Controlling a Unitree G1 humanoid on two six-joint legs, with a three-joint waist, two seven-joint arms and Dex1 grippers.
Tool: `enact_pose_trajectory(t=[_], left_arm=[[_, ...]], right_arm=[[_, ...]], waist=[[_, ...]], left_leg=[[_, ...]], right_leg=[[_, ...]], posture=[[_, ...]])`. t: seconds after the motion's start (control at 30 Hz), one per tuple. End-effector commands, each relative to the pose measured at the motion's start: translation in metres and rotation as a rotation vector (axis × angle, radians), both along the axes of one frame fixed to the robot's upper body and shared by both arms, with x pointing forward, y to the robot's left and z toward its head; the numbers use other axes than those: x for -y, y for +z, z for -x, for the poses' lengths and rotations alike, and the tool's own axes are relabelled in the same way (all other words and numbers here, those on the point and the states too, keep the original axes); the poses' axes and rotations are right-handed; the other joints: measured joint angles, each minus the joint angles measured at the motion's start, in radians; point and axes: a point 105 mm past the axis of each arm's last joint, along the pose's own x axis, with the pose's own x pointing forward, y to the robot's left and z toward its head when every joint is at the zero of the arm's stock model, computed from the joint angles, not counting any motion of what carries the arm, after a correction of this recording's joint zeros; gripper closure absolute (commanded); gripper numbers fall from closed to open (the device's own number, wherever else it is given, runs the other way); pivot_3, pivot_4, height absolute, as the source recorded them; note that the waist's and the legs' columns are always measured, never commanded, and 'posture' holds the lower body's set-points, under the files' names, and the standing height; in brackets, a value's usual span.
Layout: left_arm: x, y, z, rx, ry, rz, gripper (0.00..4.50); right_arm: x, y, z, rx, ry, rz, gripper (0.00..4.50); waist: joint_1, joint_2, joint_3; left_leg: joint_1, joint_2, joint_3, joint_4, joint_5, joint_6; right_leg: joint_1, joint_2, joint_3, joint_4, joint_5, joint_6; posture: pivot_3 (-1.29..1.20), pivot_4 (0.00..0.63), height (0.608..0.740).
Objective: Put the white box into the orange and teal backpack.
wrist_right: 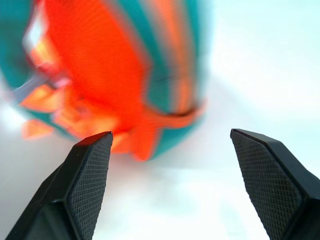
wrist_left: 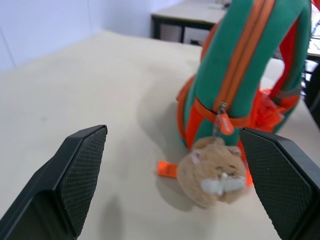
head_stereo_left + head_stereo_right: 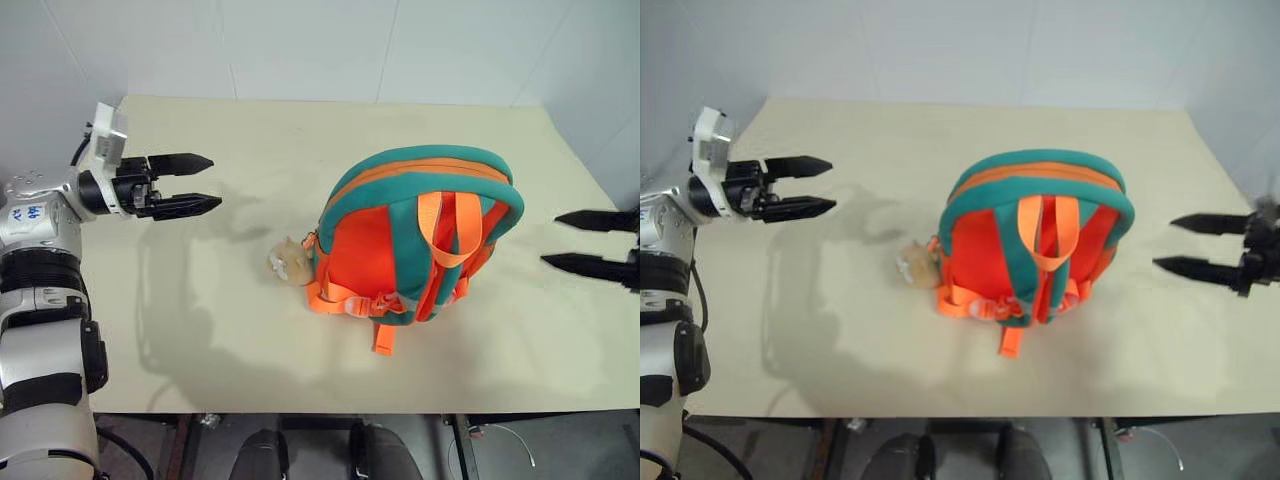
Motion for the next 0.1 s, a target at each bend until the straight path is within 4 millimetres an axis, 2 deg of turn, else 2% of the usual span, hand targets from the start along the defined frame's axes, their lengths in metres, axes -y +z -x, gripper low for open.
enact_pose_trajectory(t=[0.03, 0.1], left_arm=[[0.0, 0.0108, 0.0118, 0.095, -0.072, 0.004, 0.0], [-0.0003, 0.0099, 0.0176, 0.101, -0.103, -0.018, 0.0]], right_arm=[[0.0072, 0.0148, 0.004, 0.077, -0.031, -0.014, 0.02], [0.0046, 0.0145, 0.004, 0.094, -0.026, -0.016, 0.02]], waist=[[-0.001, 0.0, 0.0], [-0.001, 0.0, 0.0]], left_leg=[[0.0, 0.0, 0.0, 0.0, 0.0, 0.0], [0.0, 0.0, 0.001, 0.0, 0.0, 0.0]], right_leg=[[0.0, 0.0, 0.0, 0.0, 0.0, 0.0], [0.0, 0.0, 0.0, 0.0, 0.0, 0.0]], posture=[[0.0, 0.15, 0.74], [0.0, 0.15, 0.74]])
